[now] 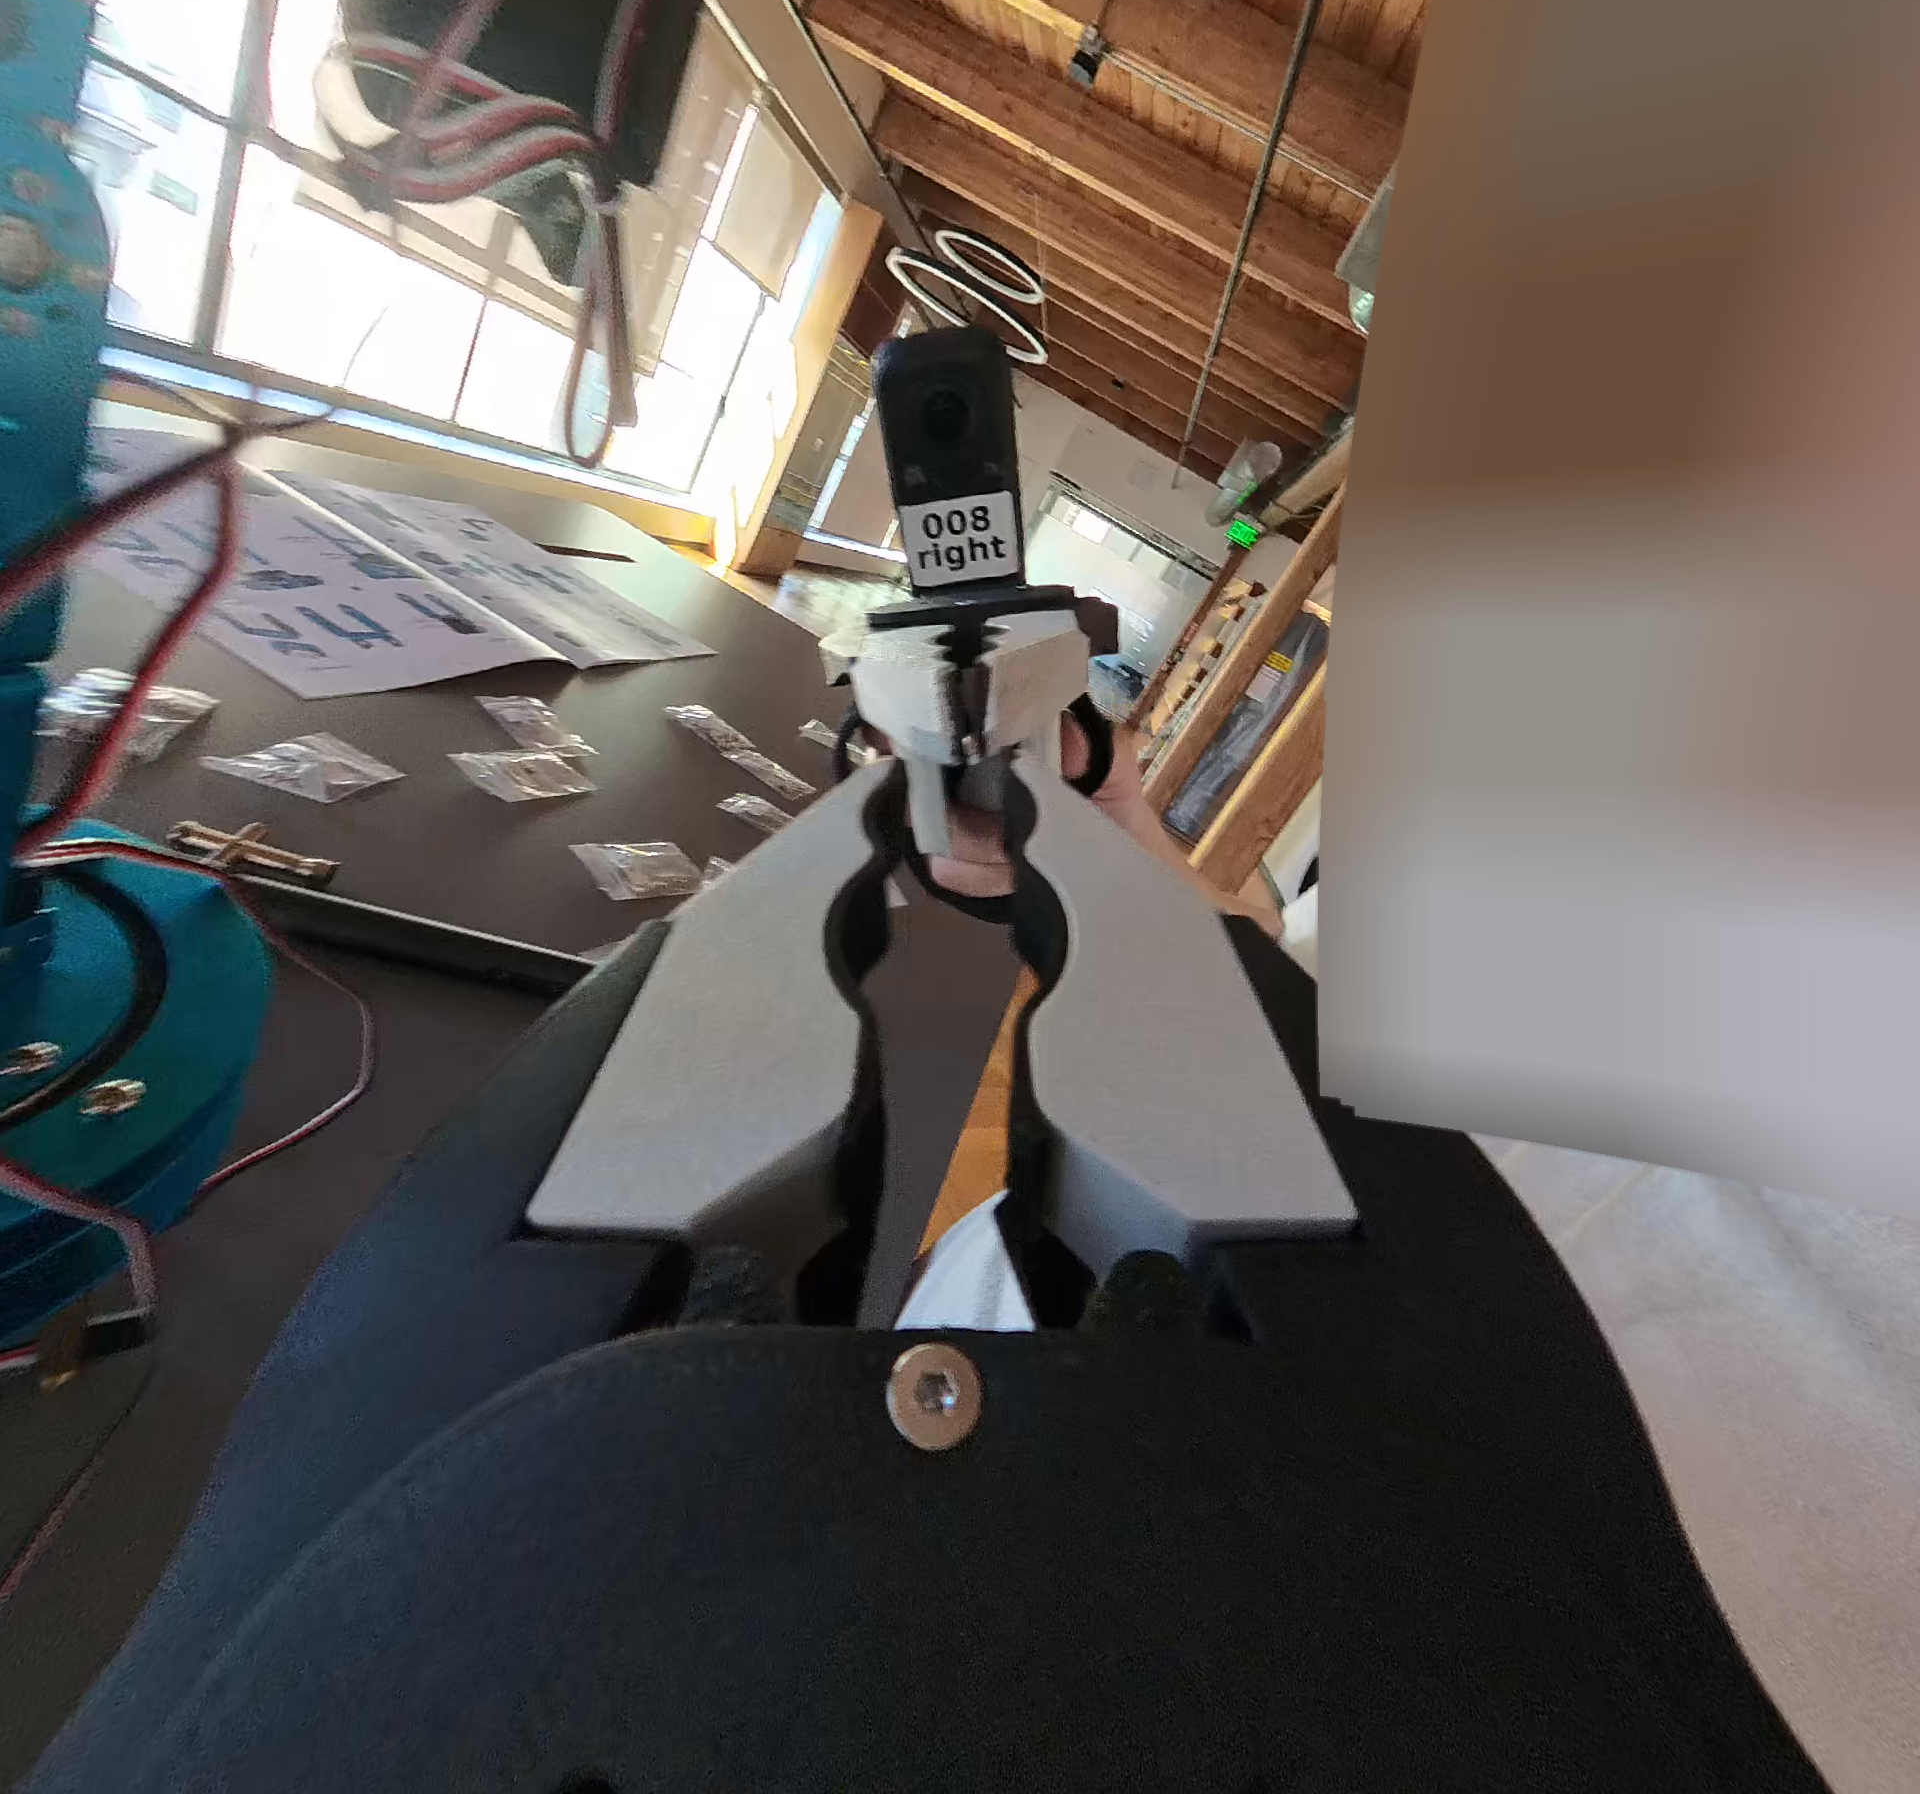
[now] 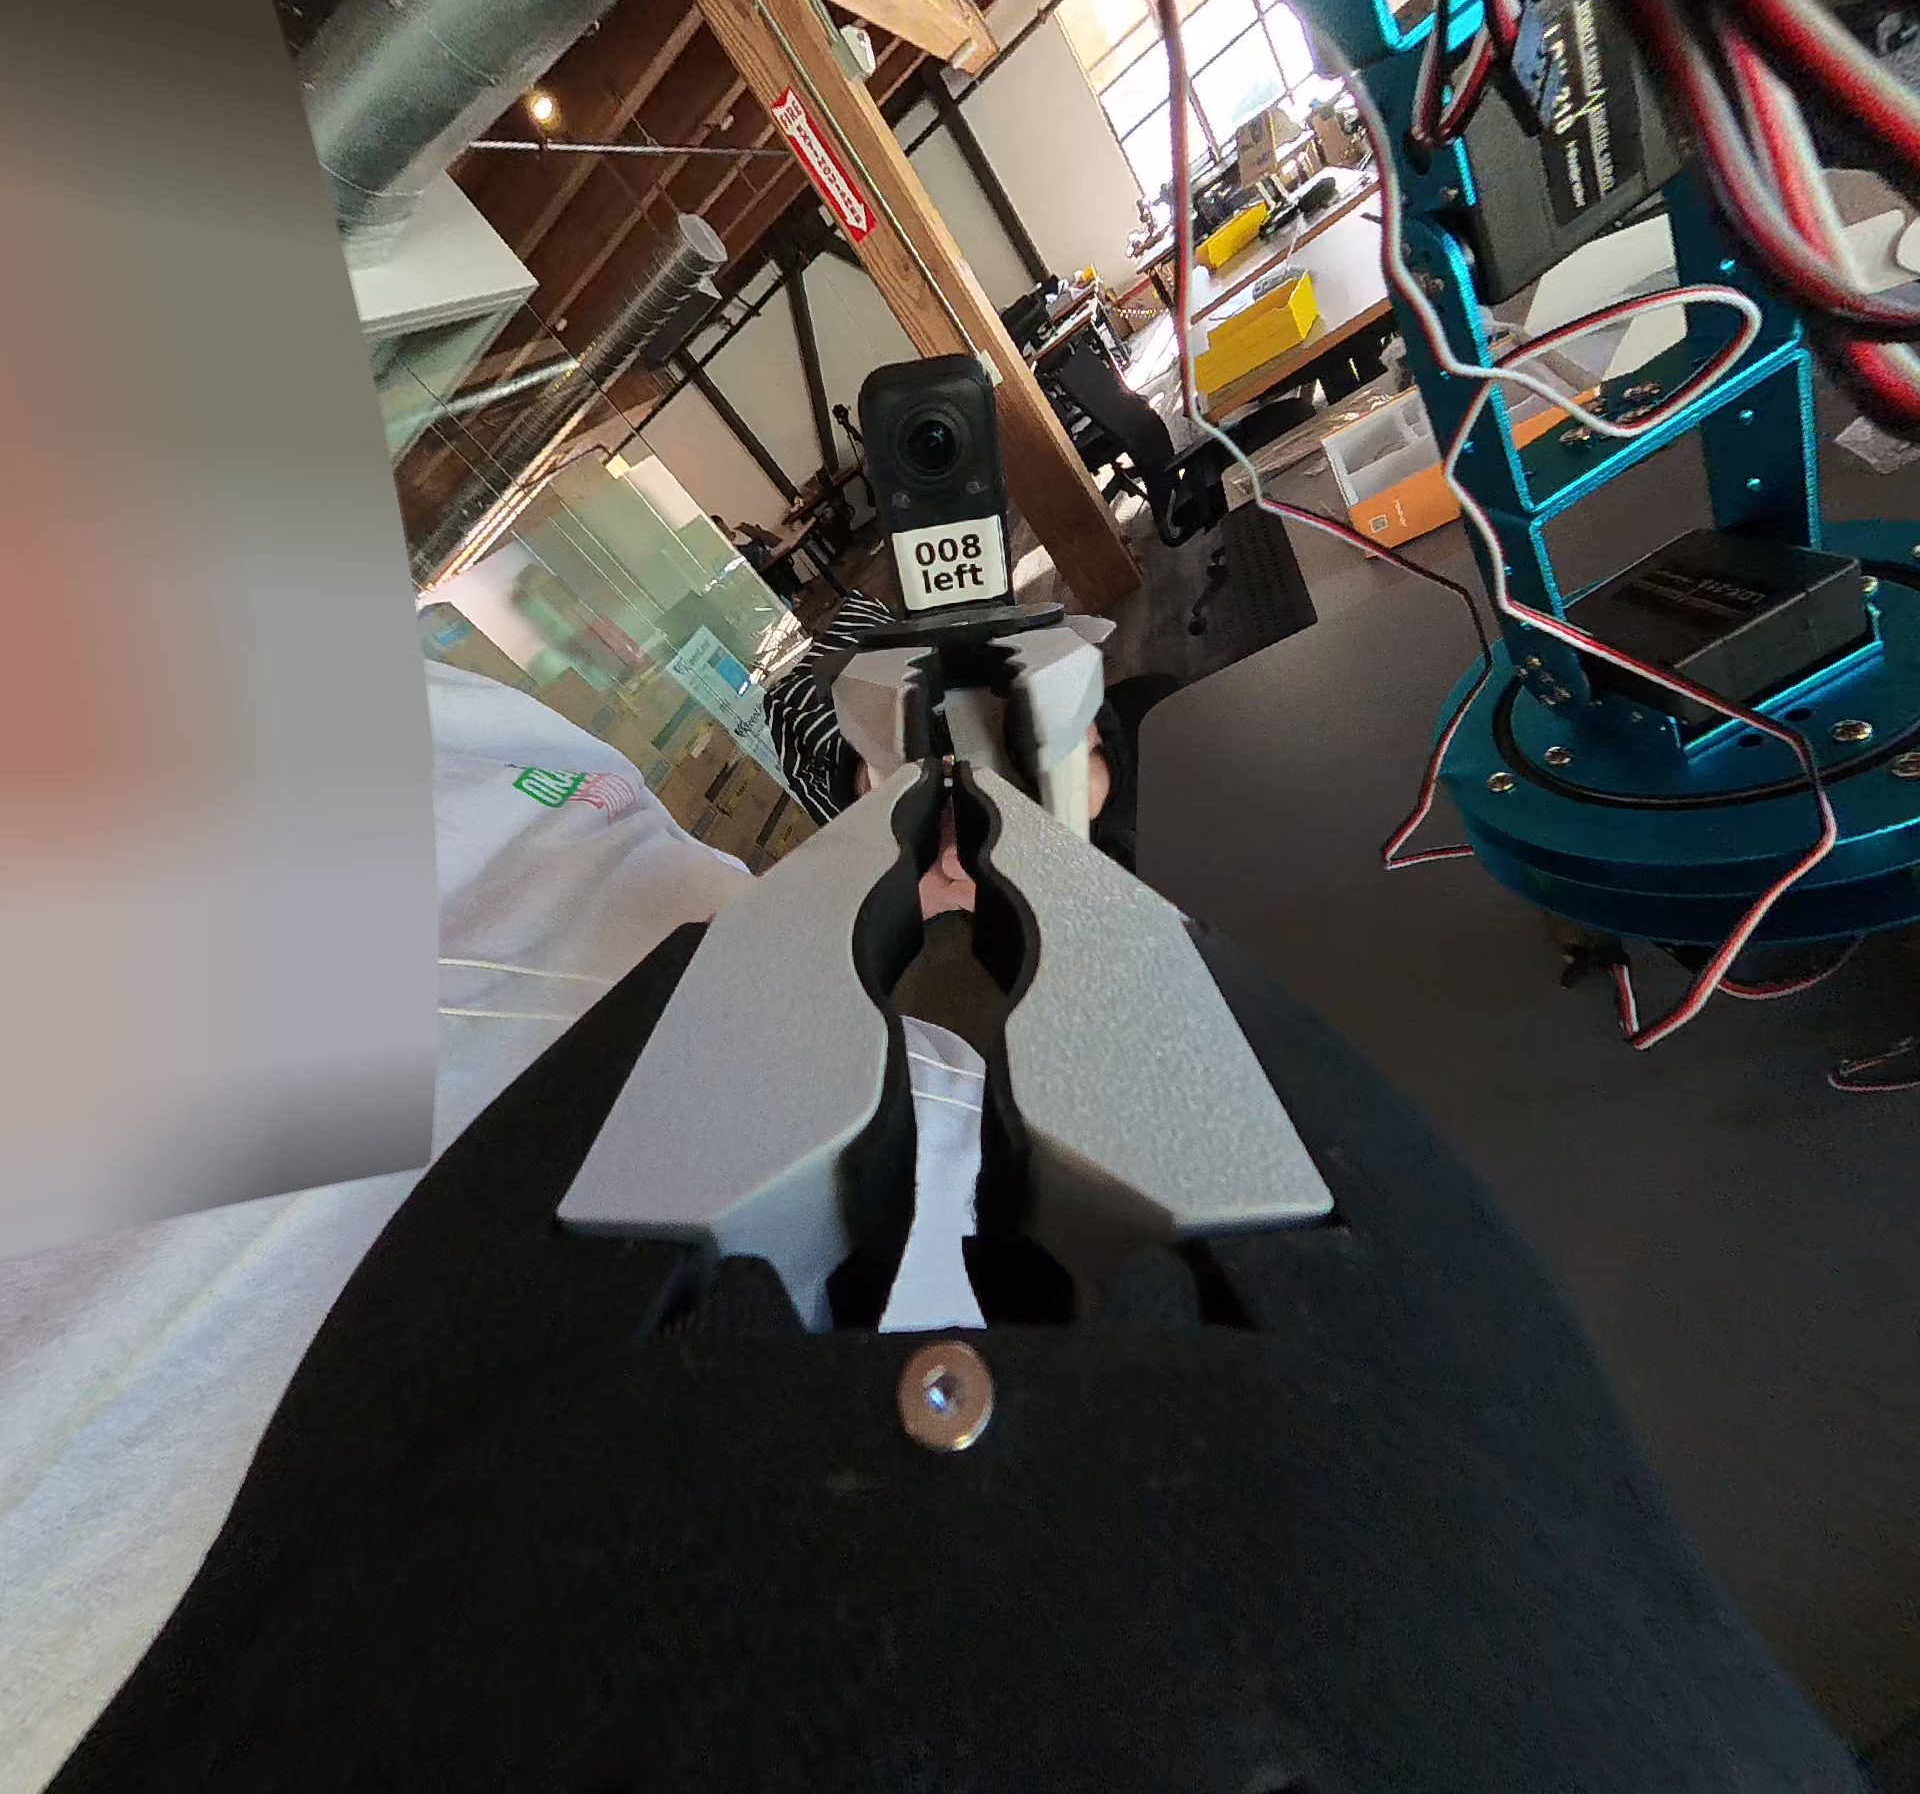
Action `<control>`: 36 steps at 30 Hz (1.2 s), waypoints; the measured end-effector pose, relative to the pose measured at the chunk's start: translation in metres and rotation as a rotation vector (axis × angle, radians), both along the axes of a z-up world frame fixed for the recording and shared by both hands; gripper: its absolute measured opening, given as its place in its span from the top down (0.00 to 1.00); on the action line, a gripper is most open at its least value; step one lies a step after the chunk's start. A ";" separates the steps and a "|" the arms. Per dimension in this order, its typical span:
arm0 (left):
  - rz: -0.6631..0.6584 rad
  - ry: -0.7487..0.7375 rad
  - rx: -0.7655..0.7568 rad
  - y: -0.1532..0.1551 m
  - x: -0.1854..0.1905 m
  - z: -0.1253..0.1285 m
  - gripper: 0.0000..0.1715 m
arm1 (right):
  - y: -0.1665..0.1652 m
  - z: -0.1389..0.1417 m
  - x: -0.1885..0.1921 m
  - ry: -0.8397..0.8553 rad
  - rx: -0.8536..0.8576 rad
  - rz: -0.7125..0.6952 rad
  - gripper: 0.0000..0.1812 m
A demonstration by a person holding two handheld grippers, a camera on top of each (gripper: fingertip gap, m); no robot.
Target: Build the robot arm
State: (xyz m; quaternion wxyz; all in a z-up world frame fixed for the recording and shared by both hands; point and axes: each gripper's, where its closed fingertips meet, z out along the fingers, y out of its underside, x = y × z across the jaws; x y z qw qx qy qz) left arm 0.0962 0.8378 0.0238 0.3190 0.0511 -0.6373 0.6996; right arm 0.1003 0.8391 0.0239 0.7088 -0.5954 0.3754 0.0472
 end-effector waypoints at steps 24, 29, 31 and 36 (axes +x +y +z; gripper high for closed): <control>0.333 -0.329 -0.094 0.028 0.088 0.073 0.80 | -0.072 0.114 0.097 -0.113 -1.201 0.346 1.00; 0.351 -0.269 -0.086 0.029 0.085 0.063 0.81 | -0.079 0.091 0.105 -0.052 -1.322 0.487 1.00; 0.360 -0.253 -0.090 0.031 0.083 0.062 0.81 | -0.083 0.088 0.110 -0.051 -1.386 0.509 1.00; 0.399 -0.251 -0.105 0.036 0.079 0.065 0.82 | -0.084 0.082 0.111 -0.025 -1.473 0.583 1.00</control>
